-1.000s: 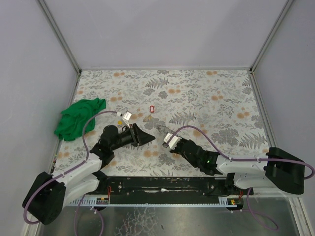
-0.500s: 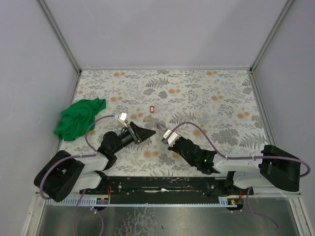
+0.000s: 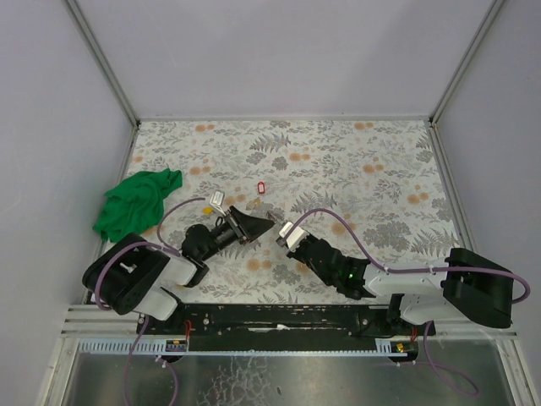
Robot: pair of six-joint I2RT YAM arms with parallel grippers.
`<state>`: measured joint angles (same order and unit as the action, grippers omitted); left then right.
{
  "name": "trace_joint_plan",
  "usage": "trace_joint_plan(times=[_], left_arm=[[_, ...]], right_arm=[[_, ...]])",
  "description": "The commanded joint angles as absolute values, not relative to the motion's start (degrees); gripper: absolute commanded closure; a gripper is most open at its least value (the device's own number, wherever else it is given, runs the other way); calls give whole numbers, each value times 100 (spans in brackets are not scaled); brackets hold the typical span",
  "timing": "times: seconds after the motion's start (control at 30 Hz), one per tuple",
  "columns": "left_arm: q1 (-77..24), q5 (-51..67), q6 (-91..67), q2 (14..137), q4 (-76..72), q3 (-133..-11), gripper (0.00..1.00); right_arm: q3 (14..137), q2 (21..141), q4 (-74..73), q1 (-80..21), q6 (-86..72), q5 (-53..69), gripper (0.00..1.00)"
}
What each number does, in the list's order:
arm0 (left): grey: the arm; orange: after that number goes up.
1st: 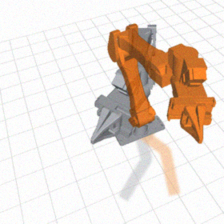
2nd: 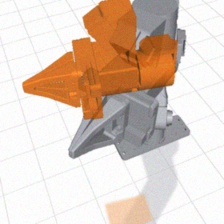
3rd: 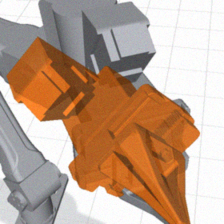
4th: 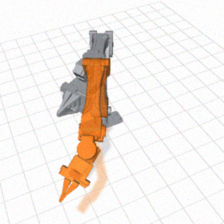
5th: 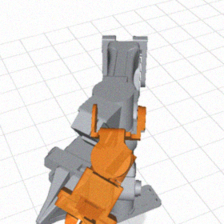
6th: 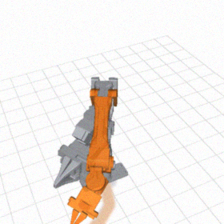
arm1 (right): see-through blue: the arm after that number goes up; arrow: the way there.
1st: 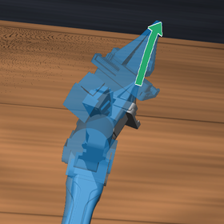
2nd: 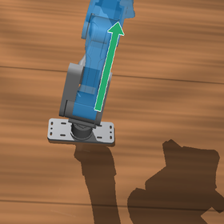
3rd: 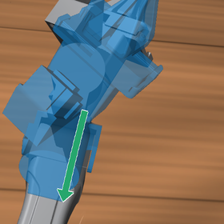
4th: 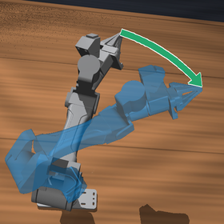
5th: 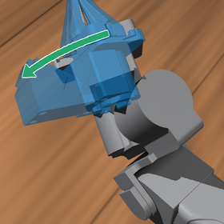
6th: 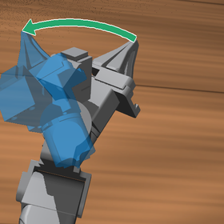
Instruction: Put the keys on the keyring
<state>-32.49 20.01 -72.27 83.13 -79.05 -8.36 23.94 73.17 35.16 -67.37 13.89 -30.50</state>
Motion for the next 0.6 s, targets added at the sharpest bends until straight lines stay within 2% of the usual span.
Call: trace_joint_plan(times=[0.0,0.33,0.57], left_arm=[[-3344,1830,-7374,8617,-8759,-1097,62],[-3379,1658,-7611,8929,-9061,-1002,66],[-3375,1704,-7593,8741,-9013,-946,74]], right_arm=[[2641,7339,3849,-6760,1257,-3068,100],[2645,7295,3850,-6764,1248,-3050,100],[2637,7304,3828,-6762,1220,-3039,100]])
